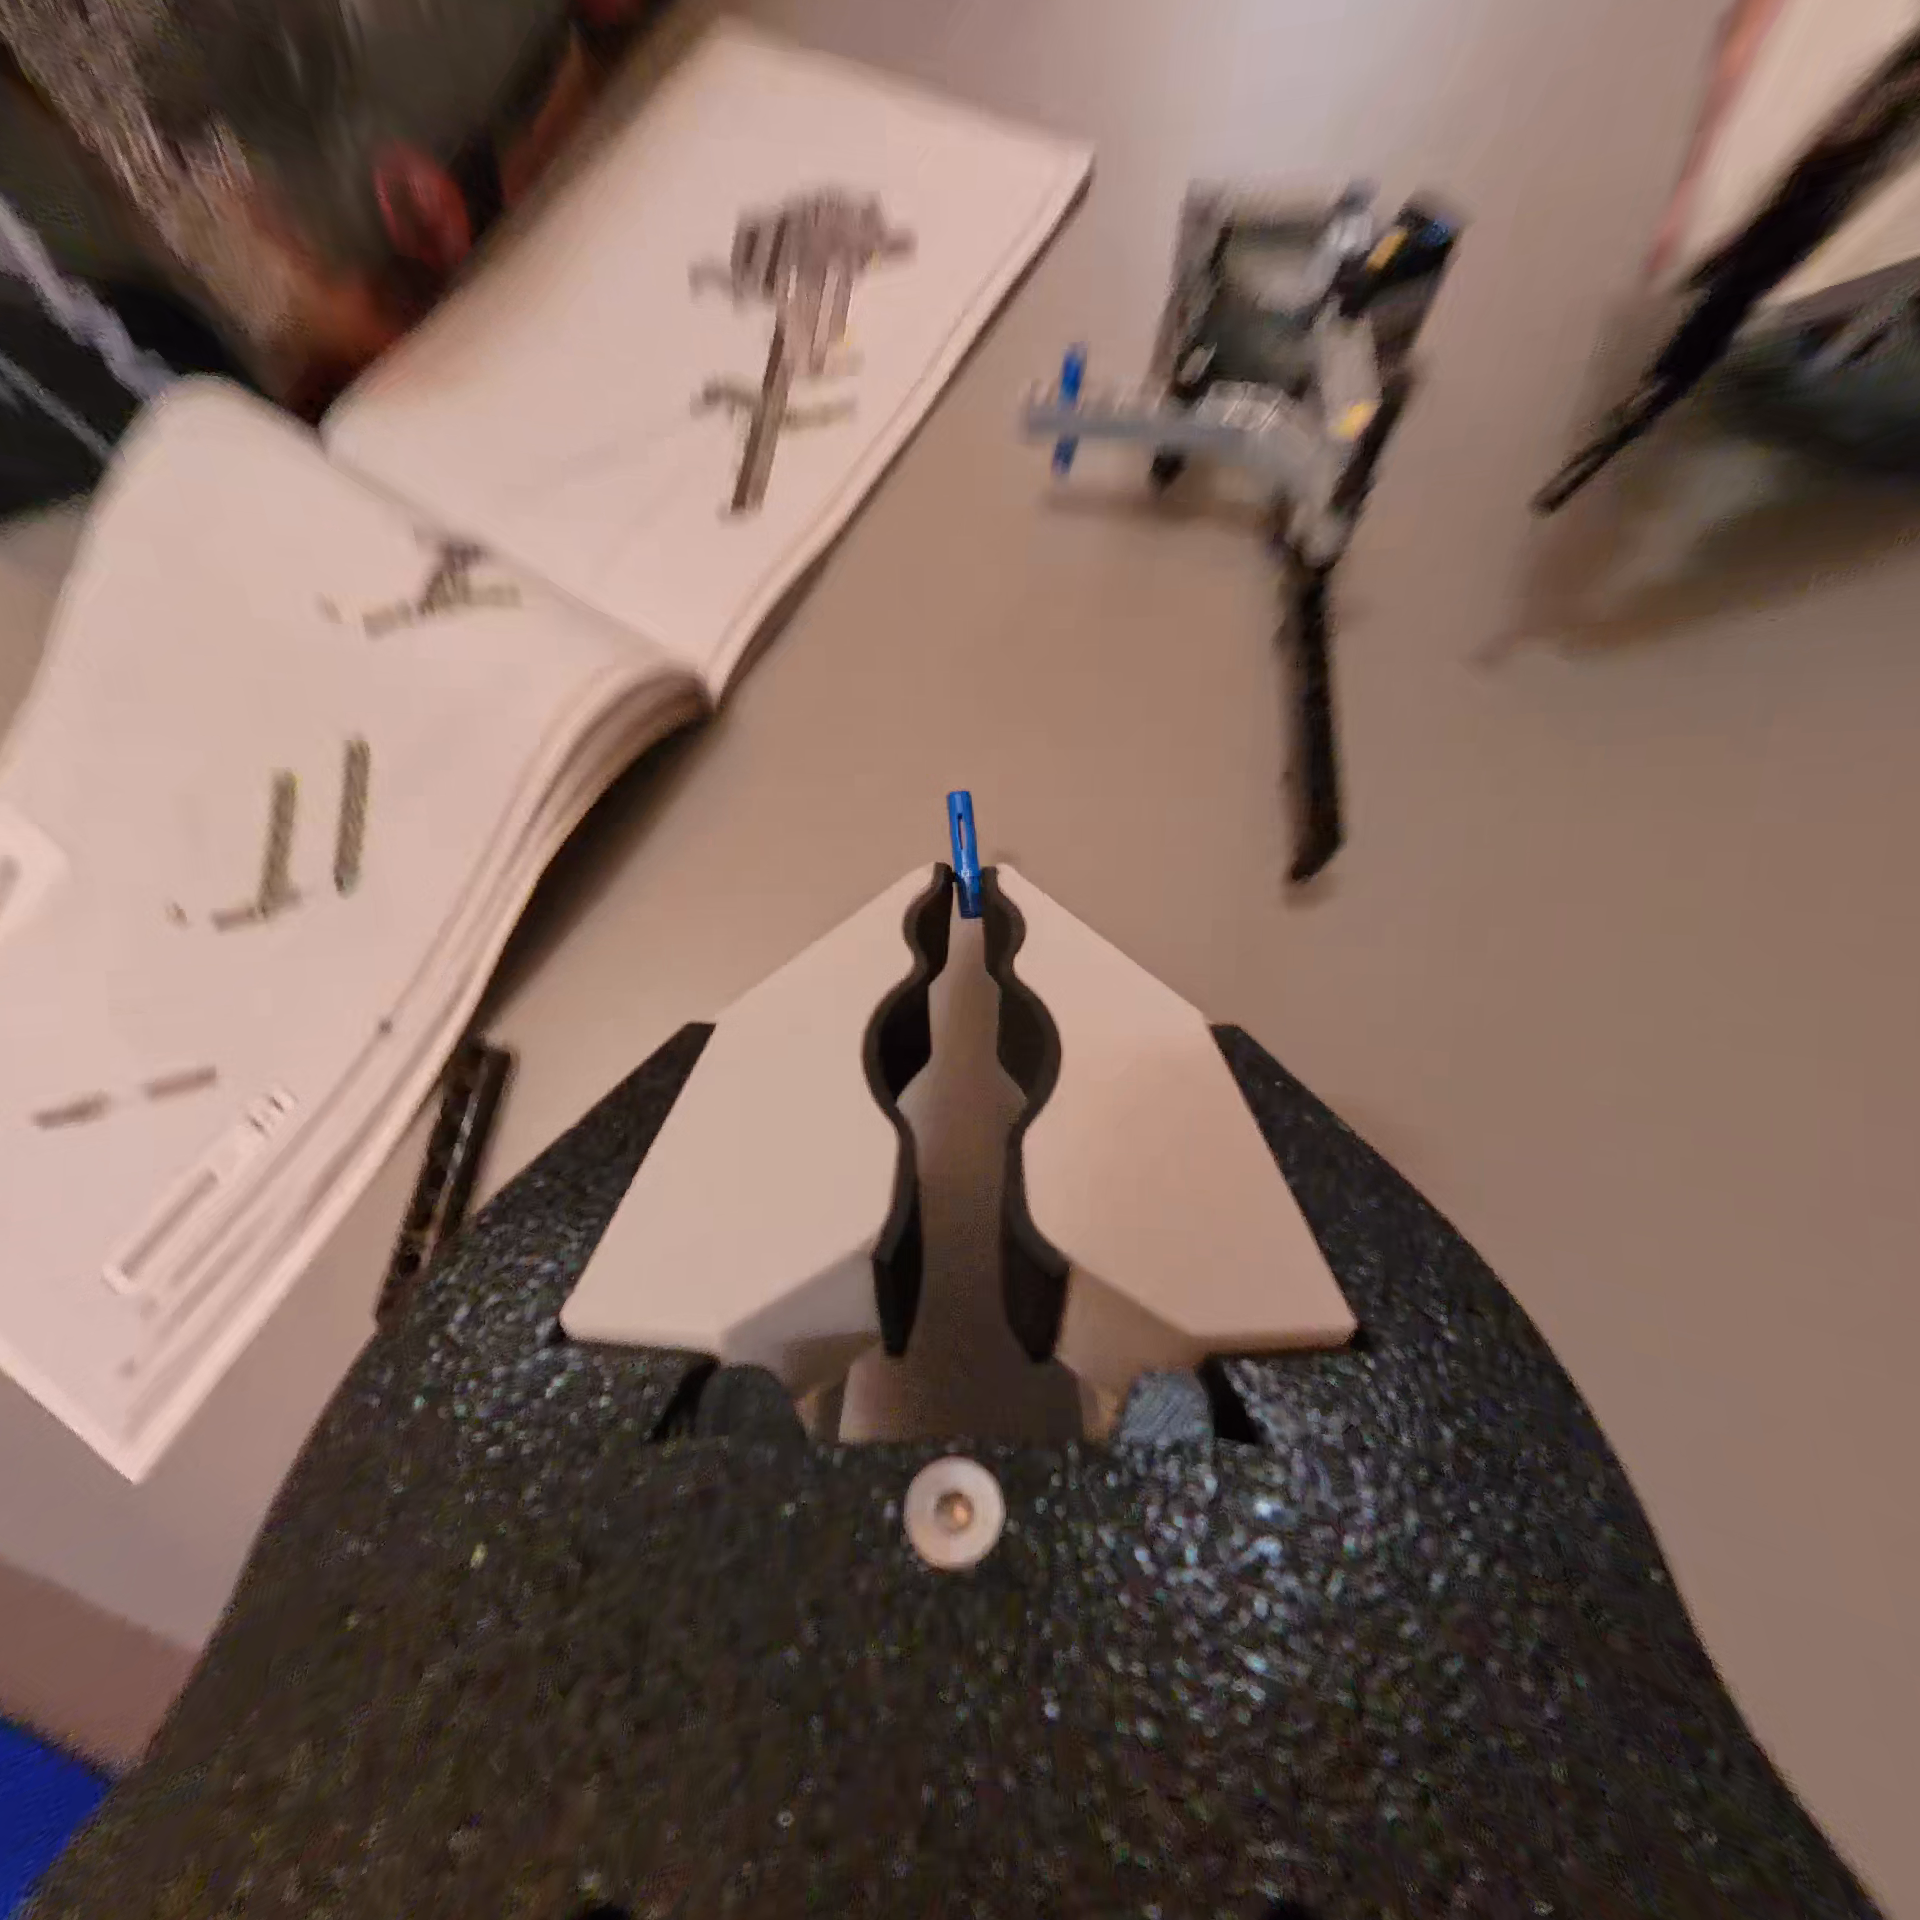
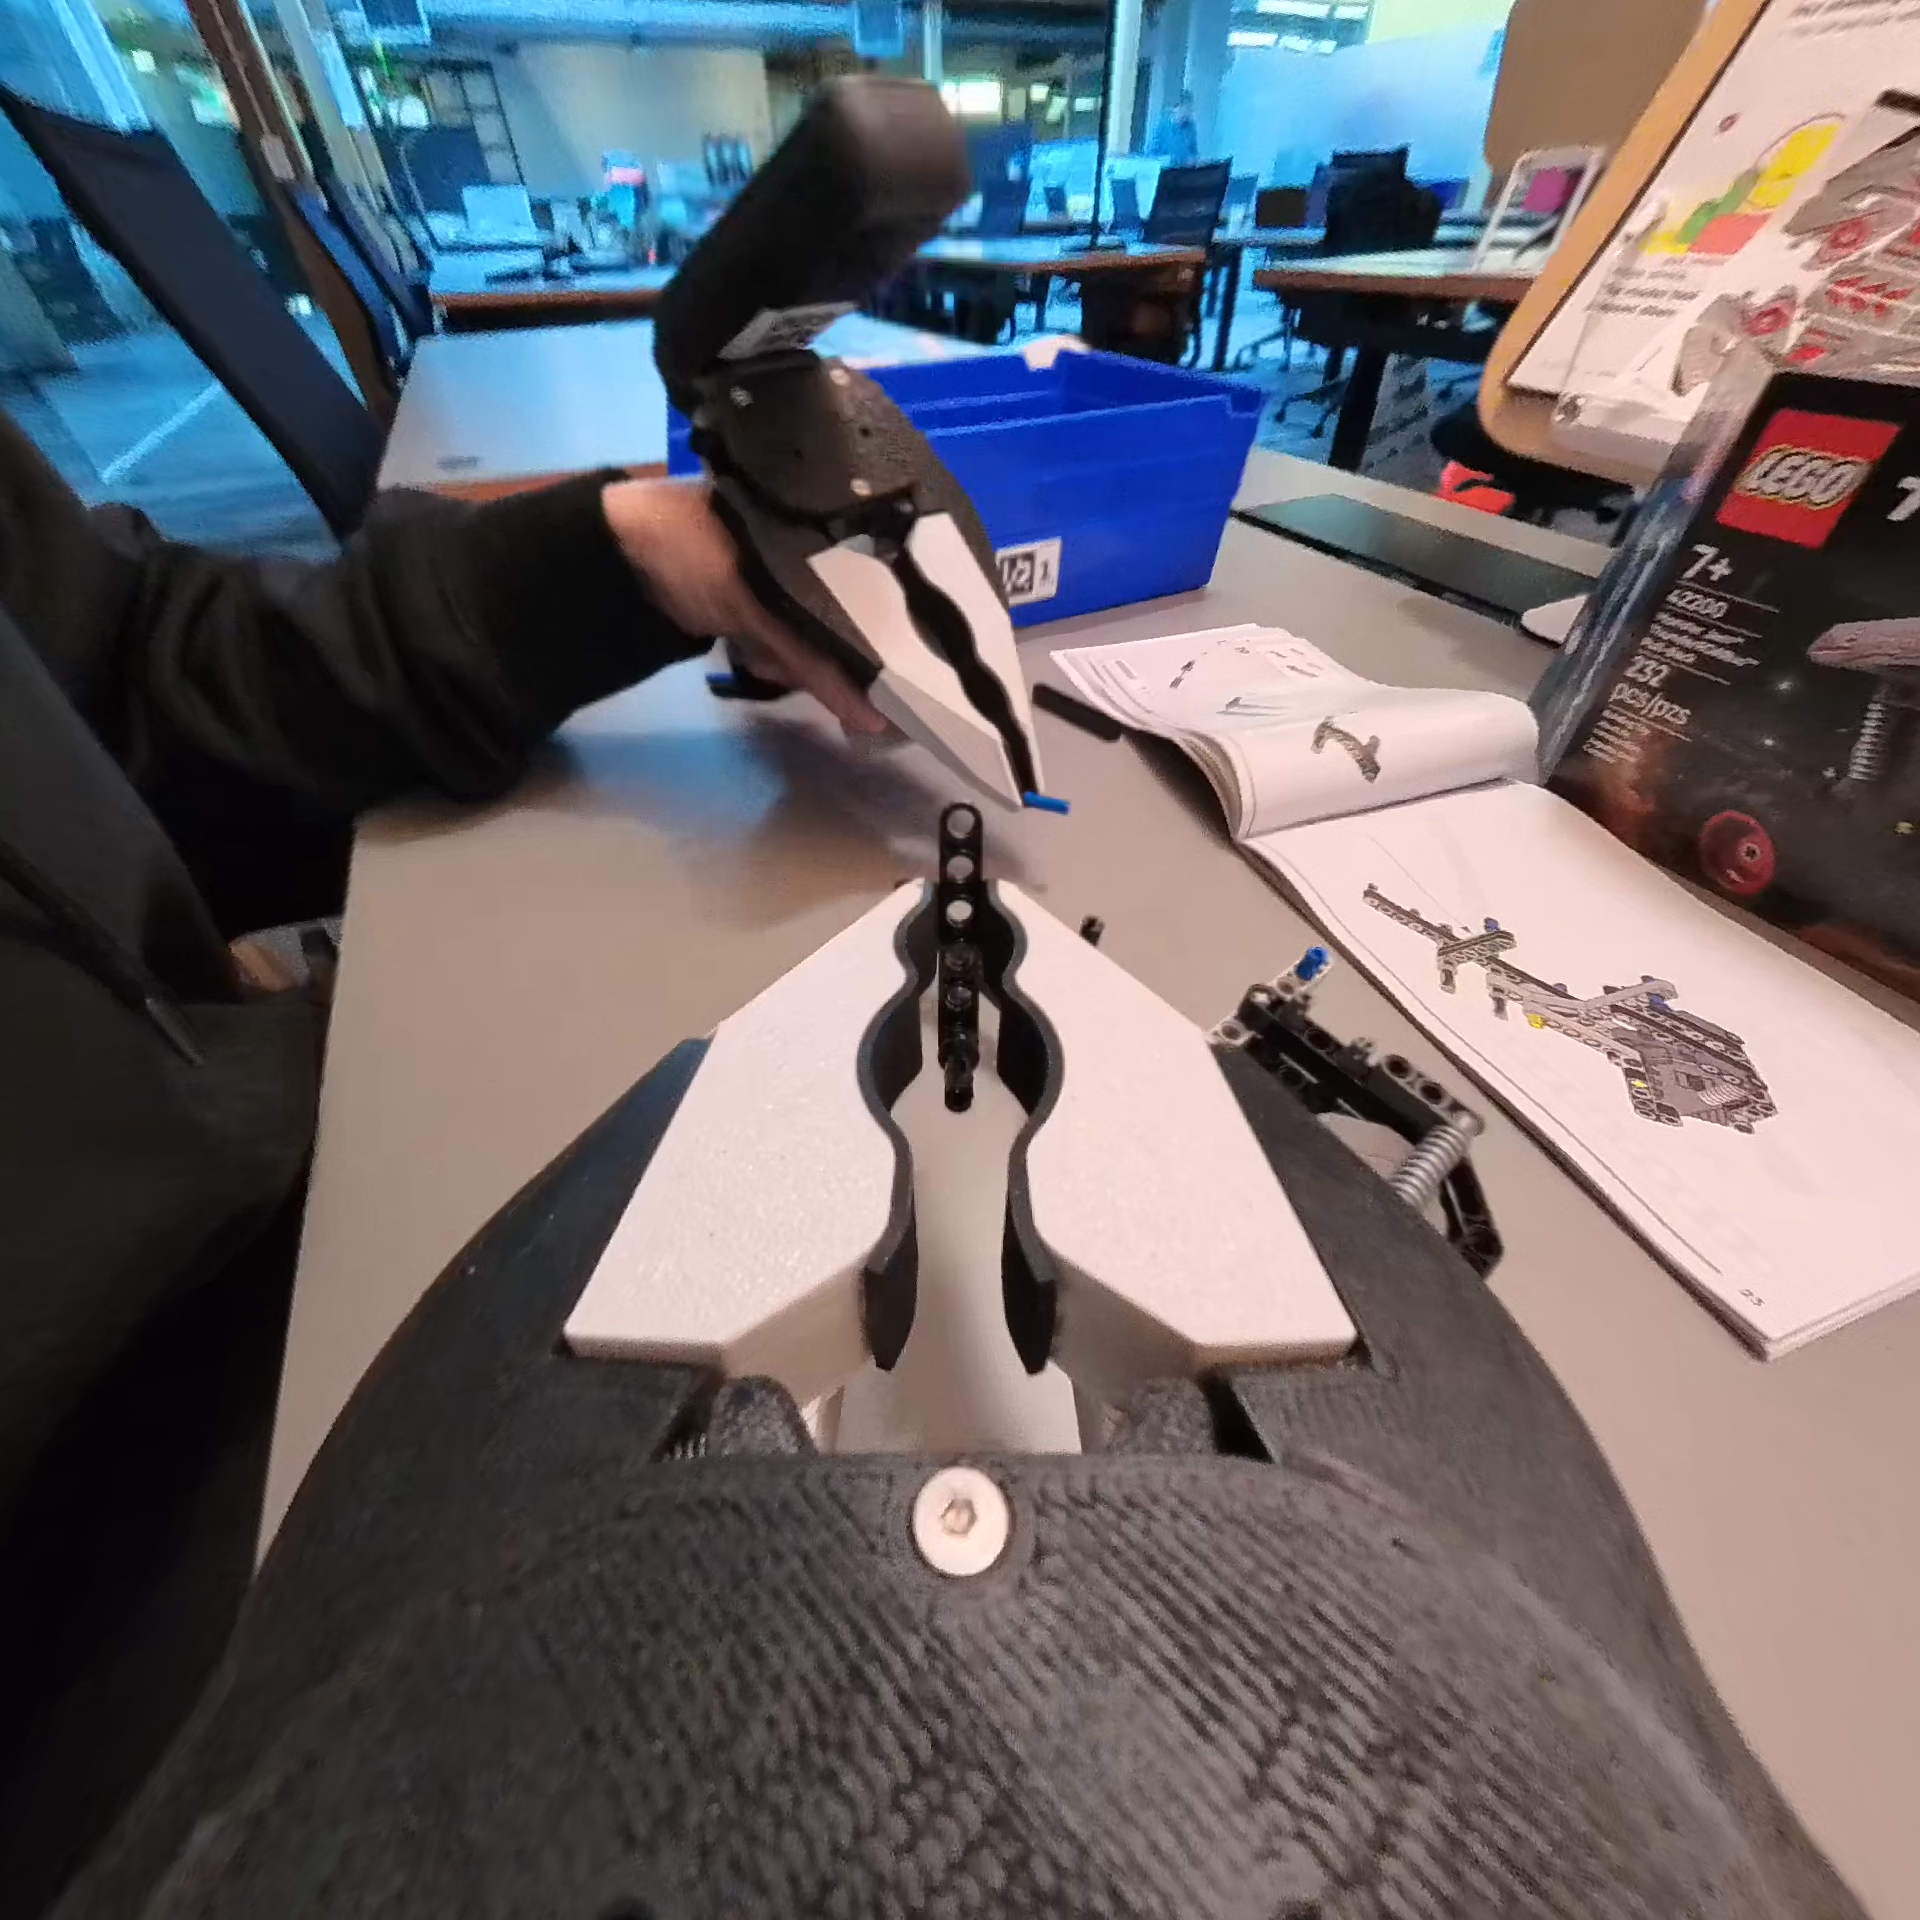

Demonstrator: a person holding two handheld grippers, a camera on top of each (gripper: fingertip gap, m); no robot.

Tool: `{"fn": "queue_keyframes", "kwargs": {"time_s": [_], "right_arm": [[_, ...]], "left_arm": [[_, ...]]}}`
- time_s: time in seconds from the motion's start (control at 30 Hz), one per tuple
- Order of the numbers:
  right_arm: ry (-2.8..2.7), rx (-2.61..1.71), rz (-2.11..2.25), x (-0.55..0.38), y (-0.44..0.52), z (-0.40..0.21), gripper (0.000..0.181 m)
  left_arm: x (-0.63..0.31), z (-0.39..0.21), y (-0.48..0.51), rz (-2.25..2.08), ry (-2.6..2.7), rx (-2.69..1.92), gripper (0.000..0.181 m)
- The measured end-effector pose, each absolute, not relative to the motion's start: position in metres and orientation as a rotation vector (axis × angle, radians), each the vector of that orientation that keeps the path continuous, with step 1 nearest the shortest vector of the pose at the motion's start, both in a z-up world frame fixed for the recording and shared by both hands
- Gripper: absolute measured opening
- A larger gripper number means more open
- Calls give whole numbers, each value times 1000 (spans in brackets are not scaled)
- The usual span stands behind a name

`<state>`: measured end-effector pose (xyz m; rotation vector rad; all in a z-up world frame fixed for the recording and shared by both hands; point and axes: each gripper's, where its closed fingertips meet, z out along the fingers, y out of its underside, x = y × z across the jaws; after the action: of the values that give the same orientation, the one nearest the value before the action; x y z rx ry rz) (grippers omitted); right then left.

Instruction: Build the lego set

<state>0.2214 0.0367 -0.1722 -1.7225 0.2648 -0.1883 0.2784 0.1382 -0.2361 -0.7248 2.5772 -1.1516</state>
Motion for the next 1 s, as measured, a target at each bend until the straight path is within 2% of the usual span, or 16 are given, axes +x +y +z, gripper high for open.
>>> {"fn": "queue_keyframes", "kwargs": {"time_s": [0.03, 0.2, 0.33, 0.47, 0.7, 1.0], "right_arm": [[276, -1691, -177, 223, 34, -168, 5], [374, -1490, 66, 220, 25, -149, 5], [438, -1381, 283, 217, 25, -144, 5], [434, -1269, 445, 211, 27, -137, 5], [413, -1275, 442, 208, 33, -136, 5], [378, -1380, 303, 205, 44, -141, 5]], "left_arm": [[276, -221, 131, -1215, 2537, -667, 3], [233, -155, 77, -1521, 2412, -249, 2], [216, -147, 55, -1349, 2298, 29, 2], [218, -144, 51, -1239, 2218, 82, 2], [219, -144, 53, -992, 2168, 135, 3], [211, -144, 48, -1013, 2199, 141, 2]]}}
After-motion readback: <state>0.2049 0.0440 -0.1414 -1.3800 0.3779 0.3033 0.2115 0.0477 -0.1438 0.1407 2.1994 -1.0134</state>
